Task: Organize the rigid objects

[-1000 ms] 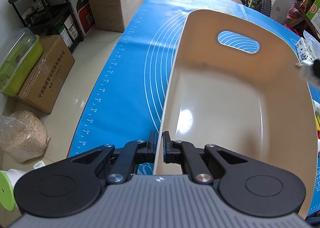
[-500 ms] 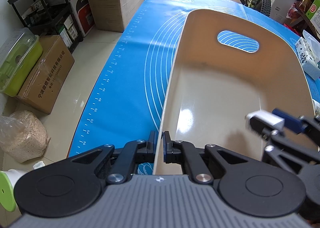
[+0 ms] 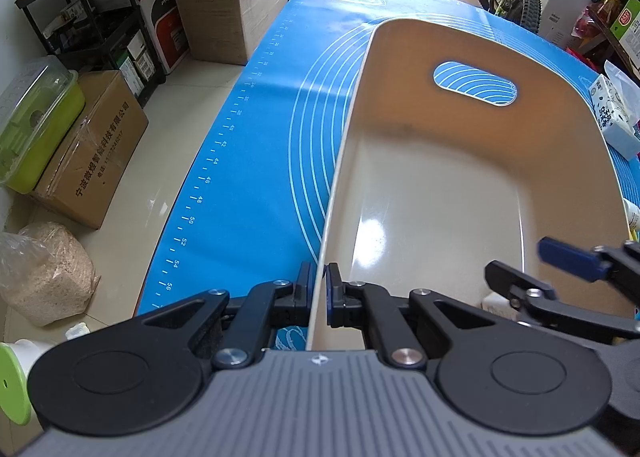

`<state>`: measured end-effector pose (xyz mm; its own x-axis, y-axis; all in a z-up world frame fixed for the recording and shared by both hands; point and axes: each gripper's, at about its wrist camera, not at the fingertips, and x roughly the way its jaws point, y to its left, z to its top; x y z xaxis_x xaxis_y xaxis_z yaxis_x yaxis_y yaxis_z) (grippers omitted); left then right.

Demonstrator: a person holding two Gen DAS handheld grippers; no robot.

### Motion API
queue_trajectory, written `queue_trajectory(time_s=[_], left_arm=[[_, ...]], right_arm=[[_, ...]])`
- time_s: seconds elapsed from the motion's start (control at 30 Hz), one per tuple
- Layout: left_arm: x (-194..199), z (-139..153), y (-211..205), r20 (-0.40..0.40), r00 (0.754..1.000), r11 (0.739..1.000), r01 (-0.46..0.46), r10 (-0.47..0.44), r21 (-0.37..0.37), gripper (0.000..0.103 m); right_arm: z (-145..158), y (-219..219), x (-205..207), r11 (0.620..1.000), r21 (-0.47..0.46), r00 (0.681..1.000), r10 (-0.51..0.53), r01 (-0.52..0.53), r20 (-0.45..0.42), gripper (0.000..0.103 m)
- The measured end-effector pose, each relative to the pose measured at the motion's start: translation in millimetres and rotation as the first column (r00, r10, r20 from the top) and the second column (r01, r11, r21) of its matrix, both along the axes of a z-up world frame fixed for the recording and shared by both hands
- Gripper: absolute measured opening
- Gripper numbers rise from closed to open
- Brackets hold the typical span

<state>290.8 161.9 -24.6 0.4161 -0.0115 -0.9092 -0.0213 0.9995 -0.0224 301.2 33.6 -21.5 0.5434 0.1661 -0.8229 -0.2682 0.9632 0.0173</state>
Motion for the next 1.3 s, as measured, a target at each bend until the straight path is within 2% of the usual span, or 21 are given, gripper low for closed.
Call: queue_trajectory(time_s=[0.1,0.3,0.43,0.6,0.8,0.9,1.13,1.3], left_arm=[[-0.3,0.0,0.6,0.0,1.0,1.0,-0.001,0.001,-0.003,0.008],[-0.5,0.7,0.4,-0.001,1.0,1.0,-0.002,0.002,-0.002,0.008],[-0.6,1.1,0.4,-0.001,1.0,1.0,-0.002,0.002,-0.003,0.008],[-0.8,1.0,0.0,0.0,1.0,1.0,0.0,0.0,-0.001,0.008],[-0.6,0.8,-1.3,-0.001,1.0,1.0,-0.001,0.001,0.008,0.008],[-0.3,1.0,-2.4,-0.002,1.0,1.0,-0.003,0.003,0.013,0.009],[-0.1,1.1,-3.1,-0.001,1.0,1.0,-0.002,0.002,0.024,0.009],[-0.1,0.8,-3.0,-0.001,1.0,1.0,-0.002,0.002,0.024,0.009]], right_arm=[[17.4,-11.1,-8.0,1.0,0.014,0.998,-0.018,0.018,0.061,0.073],[49.4,-57.1,-19.4,0.993,0.07,0.986,-0.108,0.1,0.125,0.075],[58.5,-98.6,-23.3,0.984,0.042,0.971,-0.176,0.171,0.162,0.076],[48.2,-149.4,-22.9,0.967,-0.022,0.955,-0.247,0.253,0.162,0.077],[19.6,-189.9,-15.6,0.927,0.022,0.924,-0.375,0.374,0.08,0.077],[7.5,-193.2,-14.0,0.924,0.03,0.923,-0.382,0.381,0.049,0.077],[-13.2,-176.0,-4.1,0.943,0.052,0.944,-0.329,0.329,-0.006,0.077],[-29.7,-162.0,7.2,0.953,0.016,0.952,-0.303,0.304,-0.032,0.075]])
